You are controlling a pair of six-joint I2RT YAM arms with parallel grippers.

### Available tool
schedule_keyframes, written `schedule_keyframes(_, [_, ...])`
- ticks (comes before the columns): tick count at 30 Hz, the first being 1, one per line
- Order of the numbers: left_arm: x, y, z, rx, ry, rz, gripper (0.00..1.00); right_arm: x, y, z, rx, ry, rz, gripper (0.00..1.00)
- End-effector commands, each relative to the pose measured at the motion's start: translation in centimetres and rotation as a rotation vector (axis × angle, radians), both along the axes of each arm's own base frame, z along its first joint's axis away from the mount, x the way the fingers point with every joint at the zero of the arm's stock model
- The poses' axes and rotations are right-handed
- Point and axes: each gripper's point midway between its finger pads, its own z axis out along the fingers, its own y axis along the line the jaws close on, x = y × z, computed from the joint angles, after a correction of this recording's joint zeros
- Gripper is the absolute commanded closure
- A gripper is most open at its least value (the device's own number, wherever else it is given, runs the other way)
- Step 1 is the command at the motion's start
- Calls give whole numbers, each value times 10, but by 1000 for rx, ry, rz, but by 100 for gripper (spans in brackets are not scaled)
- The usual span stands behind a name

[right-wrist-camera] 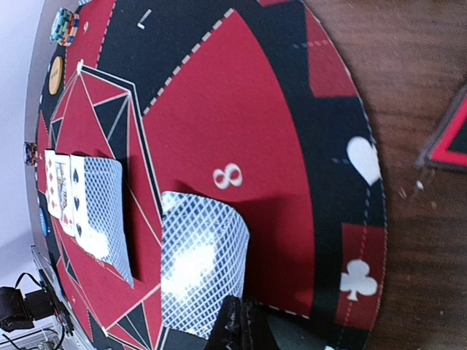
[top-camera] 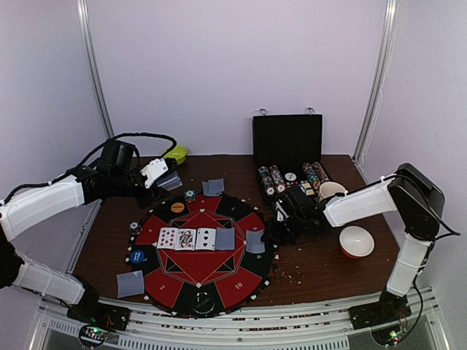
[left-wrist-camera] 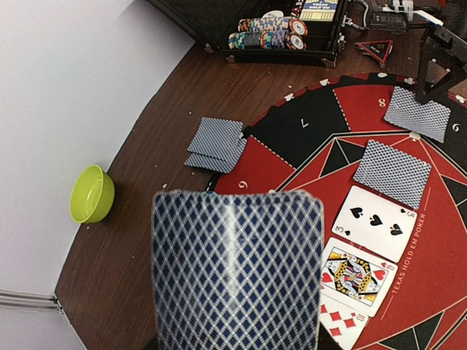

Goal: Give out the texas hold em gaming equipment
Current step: Move the poker card to the community card area.

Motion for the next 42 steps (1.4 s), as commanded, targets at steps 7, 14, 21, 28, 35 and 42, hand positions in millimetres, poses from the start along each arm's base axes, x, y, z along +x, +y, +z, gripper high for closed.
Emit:
schedule_keyframes(7, [7, -3, 18, -33, -58, -5, 61, 22, 25, 19, 33, -91, -27, 100])
schedule_keyframes(14, [6, -3, 18, -31, -60, -6, 61, 23, 35, 14, 22, -87, 12, 100])
schedule_keyframes(21, [6, -3, 18, -32, -61, -8, 61, 20, 32, 13, -1, -79, 25, 100])
schedule_keyframes(28, [5, -5, 18, -37, -58, -19, 61, 23, 28, 25, -46, -112, 49, 72])
schedule_keyframes(35, [-1, -15, 20, -67, -49, -81, 61, 36, 11, 76, -161, -238, 72, 63])
schedule_keyframes(42, [50, 23, 21, -150, 36, 167, 61, 38, -6, 145, -156, -408, 72, 62])
